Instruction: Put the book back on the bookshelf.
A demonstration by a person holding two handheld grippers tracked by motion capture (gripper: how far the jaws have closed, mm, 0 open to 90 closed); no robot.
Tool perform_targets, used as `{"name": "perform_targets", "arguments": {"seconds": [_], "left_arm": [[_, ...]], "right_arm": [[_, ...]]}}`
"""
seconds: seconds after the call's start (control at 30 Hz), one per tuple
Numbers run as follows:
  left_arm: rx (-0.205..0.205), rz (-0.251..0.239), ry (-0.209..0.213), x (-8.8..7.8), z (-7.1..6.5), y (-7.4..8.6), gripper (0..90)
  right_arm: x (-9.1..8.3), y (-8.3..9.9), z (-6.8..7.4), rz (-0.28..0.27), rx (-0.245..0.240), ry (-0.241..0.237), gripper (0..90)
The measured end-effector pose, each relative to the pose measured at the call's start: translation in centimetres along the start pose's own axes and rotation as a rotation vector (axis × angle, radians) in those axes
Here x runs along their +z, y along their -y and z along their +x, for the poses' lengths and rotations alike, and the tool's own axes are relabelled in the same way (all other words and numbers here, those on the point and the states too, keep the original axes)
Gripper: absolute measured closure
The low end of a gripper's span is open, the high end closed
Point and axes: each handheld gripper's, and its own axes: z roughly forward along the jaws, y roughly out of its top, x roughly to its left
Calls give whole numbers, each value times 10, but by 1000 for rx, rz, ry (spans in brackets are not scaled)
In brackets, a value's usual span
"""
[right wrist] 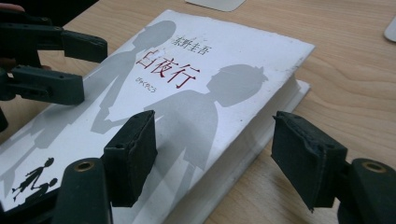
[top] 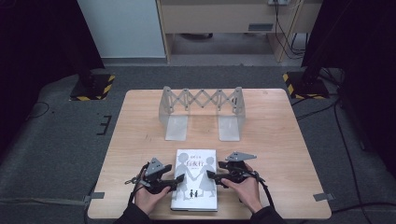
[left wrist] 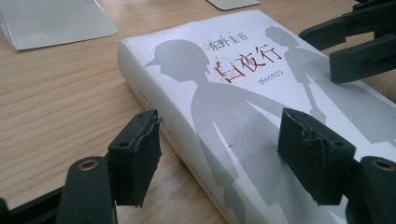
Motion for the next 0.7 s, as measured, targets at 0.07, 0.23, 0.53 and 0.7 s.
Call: {"name": "perform_targets", "arguments": {"seconds": [0.07, 0.23, 0.53, 0.7], "left_arm": [[-2, -3, 10, 2, 0, 0, 292], [-13, -8, 33, 5, 1, 0, 293], [1, -8, 33, 2, 0, 0, 330], [-3, -17, -16, -7, 6, 0, 434]], "right_arm": [[1, 0, -1, -1, 1, -3, 313], [3, 0, 0, -5, 18, -14, 311], [11, 1, 3, -9, 43, -36, 289], [11, 0, 3, -8, 38, -37, 289]]}}
